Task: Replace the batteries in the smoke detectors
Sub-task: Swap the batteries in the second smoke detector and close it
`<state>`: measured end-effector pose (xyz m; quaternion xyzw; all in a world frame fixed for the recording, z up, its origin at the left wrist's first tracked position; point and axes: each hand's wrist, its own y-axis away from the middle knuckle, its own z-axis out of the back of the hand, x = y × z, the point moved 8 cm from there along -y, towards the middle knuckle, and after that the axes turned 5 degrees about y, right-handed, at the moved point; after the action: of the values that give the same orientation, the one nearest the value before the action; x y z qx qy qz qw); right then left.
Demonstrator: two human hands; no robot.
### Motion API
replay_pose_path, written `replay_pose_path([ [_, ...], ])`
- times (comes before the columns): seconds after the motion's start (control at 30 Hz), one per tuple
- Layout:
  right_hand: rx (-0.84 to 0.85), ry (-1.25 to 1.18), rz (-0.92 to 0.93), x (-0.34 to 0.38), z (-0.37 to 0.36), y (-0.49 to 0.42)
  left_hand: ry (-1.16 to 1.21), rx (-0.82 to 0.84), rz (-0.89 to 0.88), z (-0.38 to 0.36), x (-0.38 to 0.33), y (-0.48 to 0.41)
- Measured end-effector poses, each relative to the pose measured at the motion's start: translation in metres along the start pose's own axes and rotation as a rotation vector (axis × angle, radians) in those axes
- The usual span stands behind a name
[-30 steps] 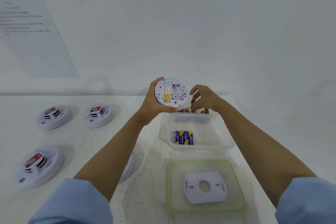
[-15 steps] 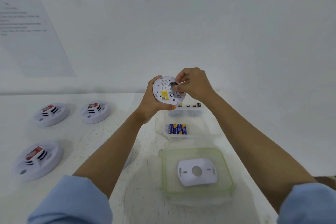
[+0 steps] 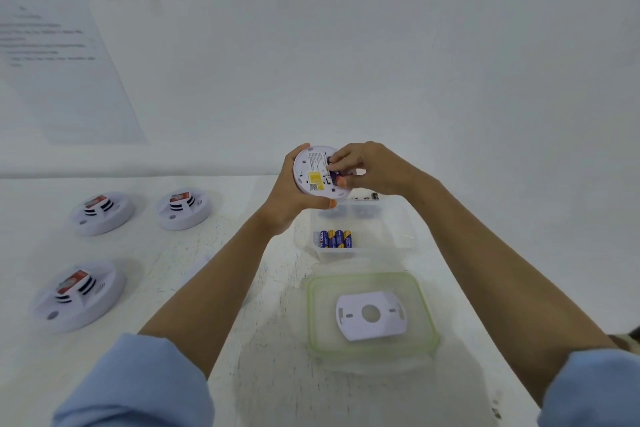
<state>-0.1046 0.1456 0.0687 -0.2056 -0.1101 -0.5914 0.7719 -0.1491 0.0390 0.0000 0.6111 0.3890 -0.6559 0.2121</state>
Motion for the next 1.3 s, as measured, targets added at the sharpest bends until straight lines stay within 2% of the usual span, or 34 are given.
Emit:
replay_pose_path([
  [0.17, -0.124, -0.196, -0.001, -0.004, 0.013, -0.003, 0.015, 0.015, 0.013, -0.003, -0.004, 0.000],
  [0.33, -0.004, -0.418, -0.084, -0.015, 0.002, -0.007, 0.034, 0.015, 0.025, -0.004, -0.006, -0.001],
  [0.6, -0.106, -0.593, -0.066, -0.027, -0.008, -0.018, 0.013, -0.024, 0.022, 0.006, -0.002, -0.012],
  [0.67, -0.138, -0.741, -0.144, -0.042, -0.012, -0.020, 0.012, -0.030, 0.024, 0.011, -0.001, -0.016],
  [0.73, -0.184, -0.855, -0.313, -0.067, -0.017, -0.022, -0.002, -0.047, 0.033, 0.015, 0.001, -0.019],
  [0.77, -0.195, -0.801, -0.400, -0.080, -0.020, -0.023, -0.003, -0.055, 0.038, 0.018, 0.003, -0.021],
  [0.83, -0.117, -0.538, -0.514, -0.099, -0.032, -0.028, -0.009, -0.069, 0.040, 0.024, 0.007, -0.024],
  [0.97, 0.167, -0.008, -0.497, -0.107, -0.062, -0.046, -0.031, -0.085, 0.038, 0.029, 0.013, -0.032],
  [1.07, 0.299, 0.107, -0.480, -0.109, -0.080, -0.054, -0.025, -0.084, 0.038, 0.029, 0.015, -0.037],
  [1.17, 0.349, 0.185, -0.442, -0.109, -0.089, -0.059, -0.036, -0.083, 0.036, 0.031, 0.019, -0.039],
  [1.3, 0.381, 0.144, -0.431, -0.106, -0.092, -0.059, -0.044, -0.088, 0.035, 0.033, 0.022, -0.038],
])
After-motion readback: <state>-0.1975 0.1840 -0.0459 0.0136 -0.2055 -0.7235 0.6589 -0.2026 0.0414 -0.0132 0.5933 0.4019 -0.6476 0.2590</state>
